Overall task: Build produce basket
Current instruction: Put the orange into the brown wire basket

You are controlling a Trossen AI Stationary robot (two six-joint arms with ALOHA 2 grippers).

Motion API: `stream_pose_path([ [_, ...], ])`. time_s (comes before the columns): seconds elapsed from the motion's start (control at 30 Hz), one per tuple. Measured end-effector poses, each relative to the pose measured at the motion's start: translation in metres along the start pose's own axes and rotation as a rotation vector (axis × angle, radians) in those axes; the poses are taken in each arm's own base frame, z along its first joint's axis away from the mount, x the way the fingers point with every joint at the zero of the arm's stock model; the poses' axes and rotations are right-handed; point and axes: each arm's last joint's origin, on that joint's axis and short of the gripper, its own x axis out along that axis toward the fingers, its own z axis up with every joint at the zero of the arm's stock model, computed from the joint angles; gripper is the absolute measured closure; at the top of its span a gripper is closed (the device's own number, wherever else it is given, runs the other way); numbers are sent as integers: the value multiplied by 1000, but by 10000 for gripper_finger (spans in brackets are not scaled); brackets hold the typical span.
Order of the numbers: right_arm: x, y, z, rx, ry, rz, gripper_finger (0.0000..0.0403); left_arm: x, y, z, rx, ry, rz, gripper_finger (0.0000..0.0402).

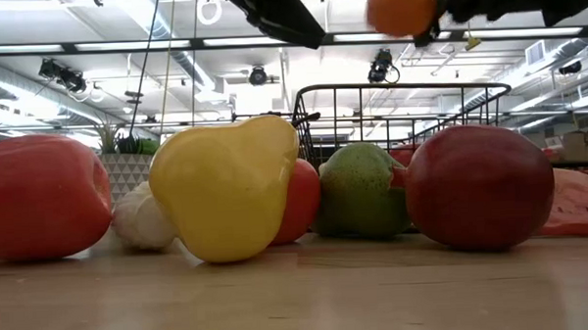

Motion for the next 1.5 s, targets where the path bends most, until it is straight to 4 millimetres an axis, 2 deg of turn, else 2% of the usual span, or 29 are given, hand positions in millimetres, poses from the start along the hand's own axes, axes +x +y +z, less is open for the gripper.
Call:
stream_pose_path([
  [0.07,0,-14,-2,63,52,-148,56,0,0,0,0,3,13,54],
  [0.13,-1,-26,-5,101,164,-206,54,0,1,0,1,7,30,54],
  [0.27,1,-39,-5,119,325,-152,53,0,2,0,11,13,54,54],
  [0.47,22,-53,-2,81,503,-149,52,-3,2,-2,44,38,48,54],
  [0.6,40,-60,-1,41,607,-133,52,-17,6,-3,21,62,56,54],
  [0.77,56,-63,0,7,656,-114,52,-46,14,0,-13,38,86,54],
  [0.97,60,-67,11,-49,690,-168,52,-63,12,-20,-47,37,89,54],
  [1.13,57,-69,21,30,736,-256,52,-72,8,-45,-99,29,101,54],
  [1.23,55,-69,20,55,841,-271,53,-78,6,-58,-127,22,109,54],
  [1.33,57,-73,11,28,969,-351,53,-83,6,-63,-157,-32,122,54],
  [1.5,69,-85,4,-25,1184,-428,53,-95,8,-62,-200,-79,132,54],
])
